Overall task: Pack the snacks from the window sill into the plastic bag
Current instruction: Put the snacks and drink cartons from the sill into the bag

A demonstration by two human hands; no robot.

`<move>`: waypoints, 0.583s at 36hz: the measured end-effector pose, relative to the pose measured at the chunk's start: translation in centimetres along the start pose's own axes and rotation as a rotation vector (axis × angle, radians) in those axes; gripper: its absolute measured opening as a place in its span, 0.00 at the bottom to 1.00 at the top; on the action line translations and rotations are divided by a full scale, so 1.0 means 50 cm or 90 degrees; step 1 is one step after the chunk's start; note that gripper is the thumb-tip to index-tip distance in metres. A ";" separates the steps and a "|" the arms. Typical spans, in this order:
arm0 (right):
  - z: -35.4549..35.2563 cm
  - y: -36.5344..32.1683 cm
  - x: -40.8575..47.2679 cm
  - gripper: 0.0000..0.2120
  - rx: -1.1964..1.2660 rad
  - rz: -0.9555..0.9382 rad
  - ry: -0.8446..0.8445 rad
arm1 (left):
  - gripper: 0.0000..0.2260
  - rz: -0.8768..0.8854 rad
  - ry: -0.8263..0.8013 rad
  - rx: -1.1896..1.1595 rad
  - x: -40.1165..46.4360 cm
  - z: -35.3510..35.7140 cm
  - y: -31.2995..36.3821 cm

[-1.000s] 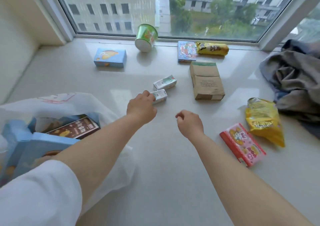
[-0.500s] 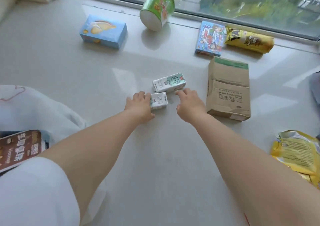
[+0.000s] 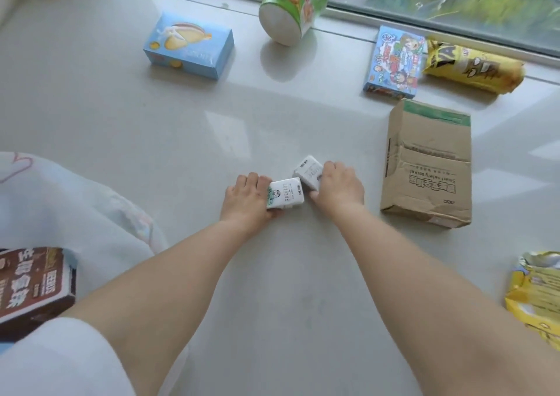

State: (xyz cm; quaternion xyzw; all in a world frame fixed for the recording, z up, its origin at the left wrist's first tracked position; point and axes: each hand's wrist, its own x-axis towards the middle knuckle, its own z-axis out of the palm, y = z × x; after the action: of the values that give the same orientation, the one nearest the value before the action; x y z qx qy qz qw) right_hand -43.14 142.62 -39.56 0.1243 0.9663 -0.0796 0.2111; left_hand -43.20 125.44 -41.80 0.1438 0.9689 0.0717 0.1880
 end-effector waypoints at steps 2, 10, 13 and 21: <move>0.028 0.005 -0.055 0.25 0.028 0.047 0.005 | 0.27 -0.028 -0.011 0.005 -0.028 0.010 0.001; 0.090 -0.008 -0.282 0.22 0.356 0.250 -0.128 | 0.30 -0.253 -0.115 -0.229 -0.198 0.033 0.021; 0.082 -0.026 -0.336 0.14 0.589 0.264 -0.123 | 0.27 -0.341 -0.088 -0.442 -0.265 0.009 0.029; 0.002 -0.157 -0.487 0.14 0.927 0.132 -0.121 | 0.19 -0.243 0.126 -0.678 -0.482 -0.122 -0.027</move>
State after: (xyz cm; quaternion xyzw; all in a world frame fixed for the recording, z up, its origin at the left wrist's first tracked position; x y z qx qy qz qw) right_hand -23.84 130.08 -28.45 0.3161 0.6300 -0.6900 0.1646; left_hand -24.49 116.29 -28.15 -0.1556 0.8209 0.5278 0.1526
